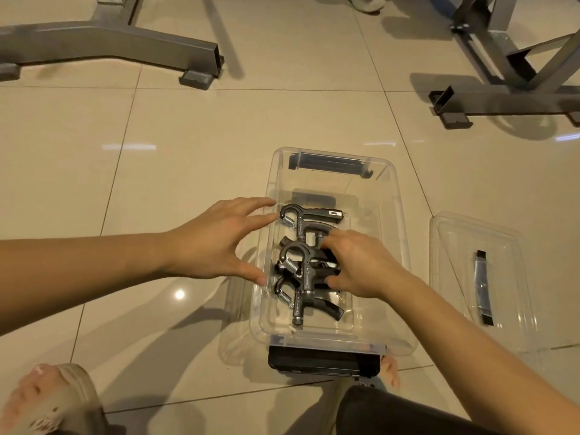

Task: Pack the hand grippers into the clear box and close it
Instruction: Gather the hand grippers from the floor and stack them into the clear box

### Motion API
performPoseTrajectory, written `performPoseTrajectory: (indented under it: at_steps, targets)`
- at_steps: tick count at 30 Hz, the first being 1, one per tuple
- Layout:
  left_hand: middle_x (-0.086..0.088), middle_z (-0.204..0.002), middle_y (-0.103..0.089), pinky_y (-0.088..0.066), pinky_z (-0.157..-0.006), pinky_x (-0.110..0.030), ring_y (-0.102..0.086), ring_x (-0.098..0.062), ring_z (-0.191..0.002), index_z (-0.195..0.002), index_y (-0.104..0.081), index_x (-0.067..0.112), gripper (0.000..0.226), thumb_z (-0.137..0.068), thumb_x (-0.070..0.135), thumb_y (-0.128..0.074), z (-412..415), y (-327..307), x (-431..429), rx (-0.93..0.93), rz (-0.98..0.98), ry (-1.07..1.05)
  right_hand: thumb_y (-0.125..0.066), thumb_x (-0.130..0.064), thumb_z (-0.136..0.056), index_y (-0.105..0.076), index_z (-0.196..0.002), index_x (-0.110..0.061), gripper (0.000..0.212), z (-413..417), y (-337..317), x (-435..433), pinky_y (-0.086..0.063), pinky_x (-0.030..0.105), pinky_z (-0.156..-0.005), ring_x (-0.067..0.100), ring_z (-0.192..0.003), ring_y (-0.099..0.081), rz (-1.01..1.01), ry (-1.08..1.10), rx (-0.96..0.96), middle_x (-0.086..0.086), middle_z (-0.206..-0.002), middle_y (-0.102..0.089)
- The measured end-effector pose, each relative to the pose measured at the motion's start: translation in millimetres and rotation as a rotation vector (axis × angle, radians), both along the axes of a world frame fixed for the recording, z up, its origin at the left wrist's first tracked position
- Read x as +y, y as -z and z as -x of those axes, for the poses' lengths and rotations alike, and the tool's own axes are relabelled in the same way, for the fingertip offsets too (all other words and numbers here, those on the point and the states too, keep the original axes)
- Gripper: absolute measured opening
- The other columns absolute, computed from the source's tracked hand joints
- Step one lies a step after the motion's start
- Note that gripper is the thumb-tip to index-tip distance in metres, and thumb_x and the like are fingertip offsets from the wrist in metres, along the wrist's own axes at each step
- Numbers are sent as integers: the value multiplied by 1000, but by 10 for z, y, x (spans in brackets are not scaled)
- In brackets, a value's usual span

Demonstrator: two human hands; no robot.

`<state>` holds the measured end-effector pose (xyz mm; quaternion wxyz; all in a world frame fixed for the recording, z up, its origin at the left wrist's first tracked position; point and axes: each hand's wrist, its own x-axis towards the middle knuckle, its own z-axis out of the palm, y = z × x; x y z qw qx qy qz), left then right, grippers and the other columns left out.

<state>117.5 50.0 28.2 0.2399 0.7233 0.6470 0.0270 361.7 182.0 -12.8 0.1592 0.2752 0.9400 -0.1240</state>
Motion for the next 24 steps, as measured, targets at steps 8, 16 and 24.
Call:
performPoseTrajectory:
  at_steps: [8,16,24]
  targets:
    - [14,-166,17,-2,-119,-21,2,-6,-153,-160,7,25,122,-73,82,-56,14,97,-63,-44,26,1,-72,-33,-79,-61,-111,-19,37,98,471,-220,-53,37,-77,25,-100,-59,80,-37,-157,1,-108,-59]
    - [16,-166,18,-8,-122,-23,1,-4,-153,-160,9,26,122,-73,79,-59,1,113,-74,-125,55,-20,-75,-28,-83,-62,-118,-18,39,88,591,-252,-53,38,-83,25,-111,-57,55,-10,-206,1,-116,-61]
    - [18,-165,21,-11,-123,-26,1,-5,-153,-160,11,26,122,-74,79,-58,11,147,-79,-127,57,-15,-75,-30,-83,-67,-115,-19,34,109,644,-248,-54,36,-80,25,-101,-65,49,15,-243,3,-109,-69]
